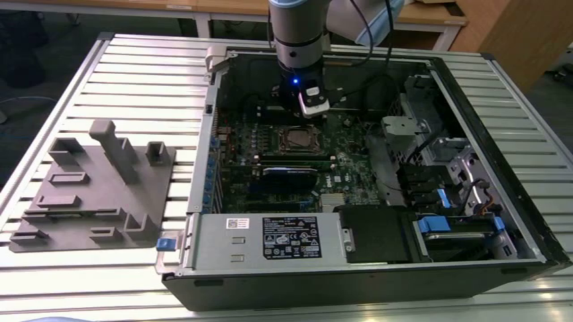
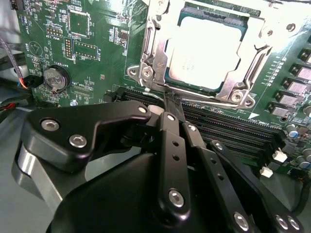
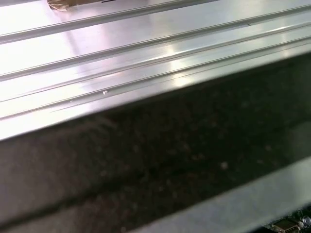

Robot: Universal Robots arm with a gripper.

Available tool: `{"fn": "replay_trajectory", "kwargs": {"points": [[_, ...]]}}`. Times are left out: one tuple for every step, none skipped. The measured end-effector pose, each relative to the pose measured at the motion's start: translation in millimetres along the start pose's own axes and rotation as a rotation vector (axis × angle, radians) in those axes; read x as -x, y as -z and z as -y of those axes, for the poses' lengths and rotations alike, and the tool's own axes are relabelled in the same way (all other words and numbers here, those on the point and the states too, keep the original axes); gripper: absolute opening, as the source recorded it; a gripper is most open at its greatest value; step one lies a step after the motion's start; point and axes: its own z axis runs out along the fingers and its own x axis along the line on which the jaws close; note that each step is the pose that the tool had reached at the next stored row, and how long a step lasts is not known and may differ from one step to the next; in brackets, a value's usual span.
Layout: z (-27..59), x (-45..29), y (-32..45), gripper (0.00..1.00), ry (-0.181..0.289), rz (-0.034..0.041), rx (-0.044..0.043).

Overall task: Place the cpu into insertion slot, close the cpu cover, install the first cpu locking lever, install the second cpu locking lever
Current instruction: 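Install the first cpu locking lever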

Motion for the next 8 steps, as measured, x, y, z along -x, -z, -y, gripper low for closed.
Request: {"fn": "replay_trajectory", "kwargs": {"points": [[-0.1,0.0,0.0,0.11,-0.004,0.0004,0.0005],[-0.1,0.1,0.4,0.11,-0.007,0.0005,0.0010],[-0.2,0.1,0.8,0.11,-0.011,0.0007,0.0014],[-0.3,0.2,1.2,0.11,-0.014,0.0010,0.0018],[-0.3,0.2,1.6,0.11,-0.018,0.0013,0.0021],[-0.4,0.2,1.8,0.11,-0.021,0.0016,0.0028],[-0.4,0.1,1.7,0.11,-0.025,0.0020,0.0031],[-0.3,-0.2,1.8,0.11,-0.029,0.0026,0.0030]]}}
